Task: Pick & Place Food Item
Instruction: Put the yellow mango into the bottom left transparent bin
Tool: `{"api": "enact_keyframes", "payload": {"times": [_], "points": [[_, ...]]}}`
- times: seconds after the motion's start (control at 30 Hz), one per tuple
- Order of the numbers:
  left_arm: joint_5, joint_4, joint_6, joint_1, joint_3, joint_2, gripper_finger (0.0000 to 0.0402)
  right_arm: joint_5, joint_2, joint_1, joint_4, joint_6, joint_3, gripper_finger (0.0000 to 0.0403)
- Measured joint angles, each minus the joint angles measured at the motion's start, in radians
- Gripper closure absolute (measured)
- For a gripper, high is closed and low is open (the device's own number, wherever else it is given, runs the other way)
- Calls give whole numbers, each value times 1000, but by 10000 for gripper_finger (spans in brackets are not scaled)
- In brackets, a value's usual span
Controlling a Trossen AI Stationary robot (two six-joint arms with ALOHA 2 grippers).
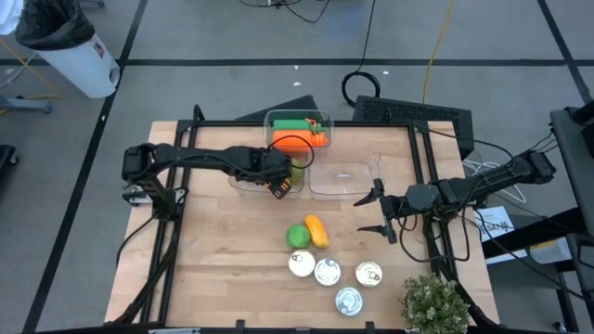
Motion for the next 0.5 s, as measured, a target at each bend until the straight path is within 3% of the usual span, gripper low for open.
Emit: {"api": "enact_keyframes", "payload": {"times": [0.23, 0.5], "points": [[60, 59, 85, -36, -1, -47, 78, 0, 0, 0, 1, 0, 0, 83], [-138, 173, 173, -264, 0, -208, 56, 0, 0, 0, 1, 0, 0, 83]]}}
